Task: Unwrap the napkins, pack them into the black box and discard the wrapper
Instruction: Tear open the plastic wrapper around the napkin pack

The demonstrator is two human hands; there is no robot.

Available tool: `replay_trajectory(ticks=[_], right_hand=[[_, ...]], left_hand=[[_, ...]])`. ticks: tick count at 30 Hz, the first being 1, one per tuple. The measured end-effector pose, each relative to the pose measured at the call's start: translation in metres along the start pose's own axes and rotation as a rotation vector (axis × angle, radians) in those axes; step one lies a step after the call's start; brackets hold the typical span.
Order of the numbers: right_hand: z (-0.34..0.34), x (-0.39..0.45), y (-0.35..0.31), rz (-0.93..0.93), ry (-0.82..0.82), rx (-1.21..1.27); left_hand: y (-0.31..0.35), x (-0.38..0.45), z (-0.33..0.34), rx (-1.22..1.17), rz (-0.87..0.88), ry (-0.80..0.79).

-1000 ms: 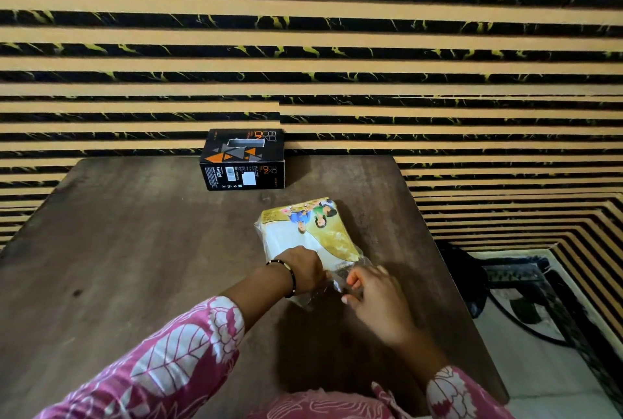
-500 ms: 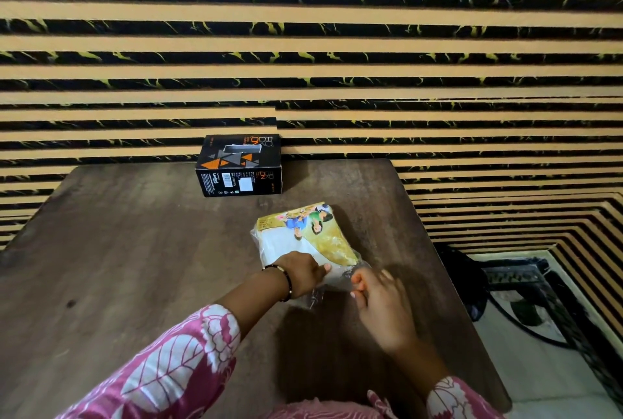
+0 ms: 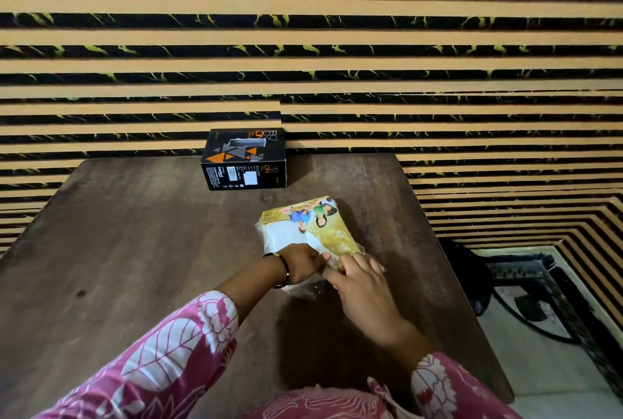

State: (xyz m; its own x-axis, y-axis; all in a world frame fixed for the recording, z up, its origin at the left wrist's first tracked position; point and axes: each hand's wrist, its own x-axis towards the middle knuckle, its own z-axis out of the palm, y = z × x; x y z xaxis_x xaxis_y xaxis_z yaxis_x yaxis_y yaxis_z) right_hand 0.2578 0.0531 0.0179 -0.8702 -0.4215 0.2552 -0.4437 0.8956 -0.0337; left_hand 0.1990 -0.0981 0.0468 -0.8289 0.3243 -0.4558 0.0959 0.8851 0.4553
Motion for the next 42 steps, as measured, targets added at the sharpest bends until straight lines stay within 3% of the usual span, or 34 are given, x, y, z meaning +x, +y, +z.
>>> replay_trajectory(ticks=[6,11,17,20,26,42], right_hand=[[0.002,0.0,0.004,0.0,-0.005,-0.09],[-0.005,-0.007,0.001,0.076,0.069,0.047],[-0.014,0.011,-0.017,0.433,-0.252,0.376],[-0.01,0.024,-0.02,0.557,-0.311,0.459],[0.004,0.013,-0.018,0.622,-0.338,0.564],[0.002,-0.004,-0.016,0.651,-0.311,0.578]], left_hand=[[-0.005,0.0,0.003,0.008,-0.004,0.02],[-0.009,0.0,0.005,-0.011,0.021,0.073],[-0.004,-0.001,0.006,-0.012,0.121,0.149],[-0.006,0.0,0.008,-0.014,0.135,0.163],[-0.011,-0.002,0.013,0.156,0.137,0.11],[-0.01,0.002,0.014,-0.038,0.08,0.145]])
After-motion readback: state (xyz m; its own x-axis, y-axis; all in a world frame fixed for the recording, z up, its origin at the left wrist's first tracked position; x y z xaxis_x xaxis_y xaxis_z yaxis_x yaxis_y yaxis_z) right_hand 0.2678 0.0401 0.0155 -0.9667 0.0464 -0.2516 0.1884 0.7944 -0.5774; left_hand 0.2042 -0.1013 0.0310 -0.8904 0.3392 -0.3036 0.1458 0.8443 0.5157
